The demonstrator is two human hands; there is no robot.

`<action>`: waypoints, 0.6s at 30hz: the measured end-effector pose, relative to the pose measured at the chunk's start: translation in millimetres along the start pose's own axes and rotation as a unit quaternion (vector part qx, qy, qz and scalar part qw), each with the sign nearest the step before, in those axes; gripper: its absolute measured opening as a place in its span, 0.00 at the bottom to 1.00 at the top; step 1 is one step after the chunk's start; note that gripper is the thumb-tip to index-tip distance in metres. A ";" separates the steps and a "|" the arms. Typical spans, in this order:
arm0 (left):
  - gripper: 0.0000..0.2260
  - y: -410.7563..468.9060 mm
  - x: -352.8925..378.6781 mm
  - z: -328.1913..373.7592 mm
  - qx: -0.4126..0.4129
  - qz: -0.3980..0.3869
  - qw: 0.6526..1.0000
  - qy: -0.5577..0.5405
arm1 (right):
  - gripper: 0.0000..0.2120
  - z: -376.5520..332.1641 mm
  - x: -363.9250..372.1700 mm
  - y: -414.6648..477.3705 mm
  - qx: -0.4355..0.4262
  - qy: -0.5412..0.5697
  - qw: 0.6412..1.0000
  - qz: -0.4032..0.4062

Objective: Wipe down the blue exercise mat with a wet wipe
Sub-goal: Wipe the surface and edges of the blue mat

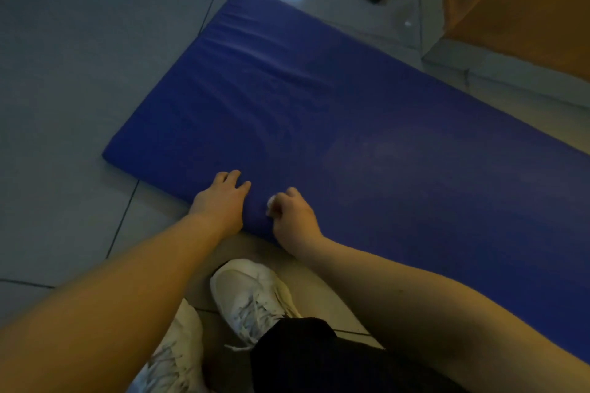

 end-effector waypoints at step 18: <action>0.24 3.8 -4.4 -11.8 0.014 0.045 0.997 -0.067 | 0.10 -44.5 44.4 5.5 -0.056 0.026 0.998 -0.031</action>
Point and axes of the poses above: each hand's wrist, its own y-axis towards the middle knuckle, its own x-axis out of the palm, z = x × y, the point moved 10 cm from there along y, towards the middle knuckle, and after that the axes turned 2 degrees about y, right-handed, at the moved point
